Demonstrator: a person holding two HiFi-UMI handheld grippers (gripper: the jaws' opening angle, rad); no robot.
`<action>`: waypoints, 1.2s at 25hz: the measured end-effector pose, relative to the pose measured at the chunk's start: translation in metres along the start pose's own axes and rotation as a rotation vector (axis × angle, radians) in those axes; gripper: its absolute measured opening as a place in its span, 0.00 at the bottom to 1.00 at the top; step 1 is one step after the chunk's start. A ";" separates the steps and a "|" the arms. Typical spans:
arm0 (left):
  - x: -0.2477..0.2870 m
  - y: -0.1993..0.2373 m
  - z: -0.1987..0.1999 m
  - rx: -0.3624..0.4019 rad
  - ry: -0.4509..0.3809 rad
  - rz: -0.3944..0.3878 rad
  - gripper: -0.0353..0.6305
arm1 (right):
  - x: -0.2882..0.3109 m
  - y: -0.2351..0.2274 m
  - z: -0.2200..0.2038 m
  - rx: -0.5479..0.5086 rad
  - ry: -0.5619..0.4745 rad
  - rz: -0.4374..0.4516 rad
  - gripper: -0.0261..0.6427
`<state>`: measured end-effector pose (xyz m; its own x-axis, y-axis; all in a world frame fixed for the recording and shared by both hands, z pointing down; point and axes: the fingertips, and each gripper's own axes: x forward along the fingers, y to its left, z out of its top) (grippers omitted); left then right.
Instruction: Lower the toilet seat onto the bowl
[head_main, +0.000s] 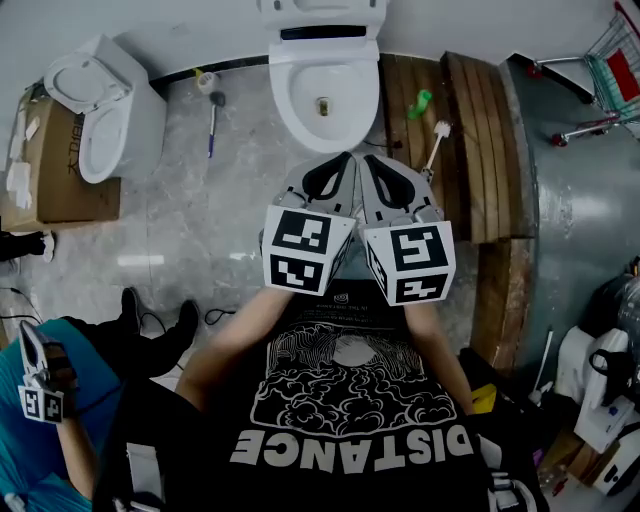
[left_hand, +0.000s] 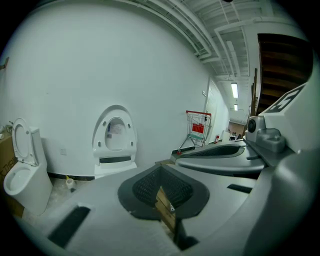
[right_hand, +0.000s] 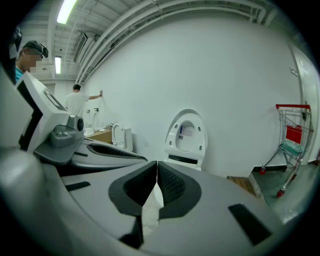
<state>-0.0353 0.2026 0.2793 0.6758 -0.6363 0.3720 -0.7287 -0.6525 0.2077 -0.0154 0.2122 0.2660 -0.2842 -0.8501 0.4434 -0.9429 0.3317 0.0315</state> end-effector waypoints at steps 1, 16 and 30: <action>0.004 0.001 0.001 -0.001 -0.002 0.004 0.07 | 0.003 -0.003 -0.001 0.001 0.004 0.001 0.07; 0.108 0.036 0.035 -0.029 0.055 0.066 0.07 | 0.082 -0.087 0.018 0.015 0.054 0.082 0.07; 0.187 0.038 0.071 -0.040 0.069 0.120 0.07 | 0.127 -0.160 0.036 0.024 0.041 0.168 0.07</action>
<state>0.0714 0.0299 0.2922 0.5752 -0.6779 0.4578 -0.8087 -0.5555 0.1934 0.0930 0.0370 0.2851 -0.4314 -0.7656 0.4773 -0.8866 0.4576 -0.0674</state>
